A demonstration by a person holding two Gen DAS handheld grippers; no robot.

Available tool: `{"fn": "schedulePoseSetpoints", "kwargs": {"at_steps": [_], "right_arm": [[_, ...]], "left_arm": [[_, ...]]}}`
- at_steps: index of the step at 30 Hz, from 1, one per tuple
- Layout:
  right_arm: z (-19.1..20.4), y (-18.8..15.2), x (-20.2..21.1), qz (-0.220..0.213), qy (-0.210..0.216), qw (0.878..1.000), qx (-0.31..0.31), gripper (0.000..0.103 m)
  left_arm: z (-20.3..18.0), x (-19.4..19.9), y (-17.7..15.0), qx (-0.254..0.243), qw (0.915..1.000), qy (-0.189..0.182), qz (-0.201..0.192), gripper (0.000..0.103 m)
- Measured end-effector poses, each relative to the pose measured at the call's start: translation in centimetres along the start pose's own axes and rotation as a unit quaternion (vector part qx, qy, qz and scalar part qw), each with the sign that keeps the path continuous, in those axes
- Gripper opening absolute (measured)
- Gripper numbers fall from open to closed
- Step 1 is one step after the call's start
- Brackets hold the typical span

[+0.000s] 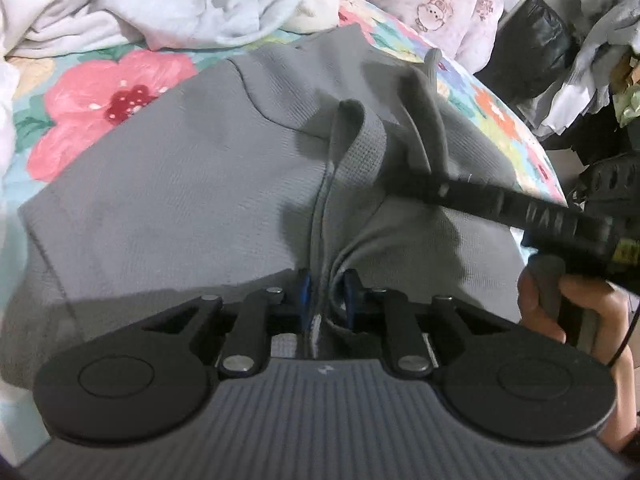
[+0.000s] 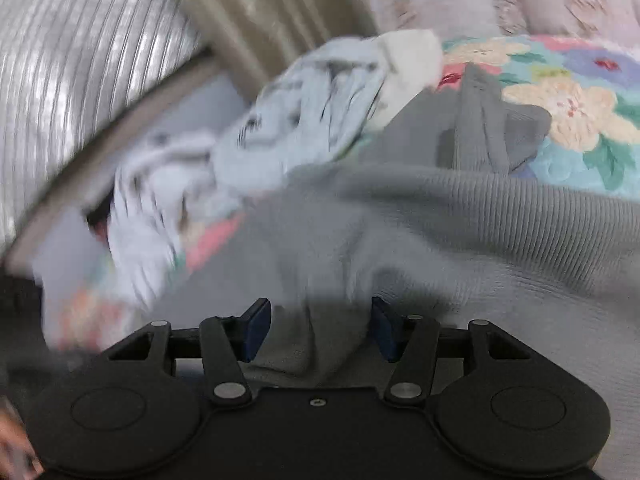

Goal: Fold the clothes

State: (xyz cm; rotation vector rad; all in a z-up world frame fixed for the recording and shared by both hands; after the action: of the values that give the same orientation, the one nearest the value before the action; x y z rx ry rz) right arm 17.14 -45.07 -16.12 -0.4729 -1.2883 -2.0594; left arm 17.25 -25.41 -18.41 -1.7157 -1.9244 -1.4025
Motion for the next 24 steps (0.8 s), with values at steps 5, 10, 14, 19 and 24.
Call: {"fn": "schedulePoseSetpoints", "kwargs": {"at_steps": [5,10,14,19,24], "right_arm": [[-0.1,0.8,2.9,-0.049,-0.001,0.999,-0.013,0.060],[-2.0,-0.5,7.5,-0.049,-0.053,0.997,-0.032,0.060],[-2.1,-3.5,11.4,-0.033,-0.132,0.991,-0.012,0.061],[0.2,-7.5,13.5,-0.015,-0.150,0.989,0.004,0.061],[4.9,-10.4,13.1,-0.008,-0.163,0.980,0.111,0.061]], "left_arm": [[-1.0,0.7,-1.0,-0.024,0.9995,-0.017,0.010,0.060],[-1.6,0.3,-1.6,-0.031,0.9988,-0.031,0.022,0.075],[-1.4,-0.3,-1.7,0.006,0.9975,-0.064,0.029,0.046],[-2.2,-0.8,-0.9,0.084,0.9876,-0.123,0.048,0.008],[-5.4,0.8,1.5,0.098,0.9786,-0.179,0.024,0.008]]}}
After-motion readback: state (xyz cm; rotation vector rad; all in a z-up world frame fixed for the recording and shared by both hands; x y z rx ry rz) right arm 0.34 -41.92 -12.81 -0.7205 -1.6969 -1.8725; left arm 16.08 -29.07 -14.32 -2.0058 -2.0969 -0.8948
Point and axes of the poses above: each gripper's, at about its wrist camera, not at the fingertips, and x roughly against the way its jaws point, z to its left, y to its top, the point moved 4 cm from there along -x, roughly the way its jaws point, and after that the axes turned 6 degrees about -y, right-handed, at the moved point
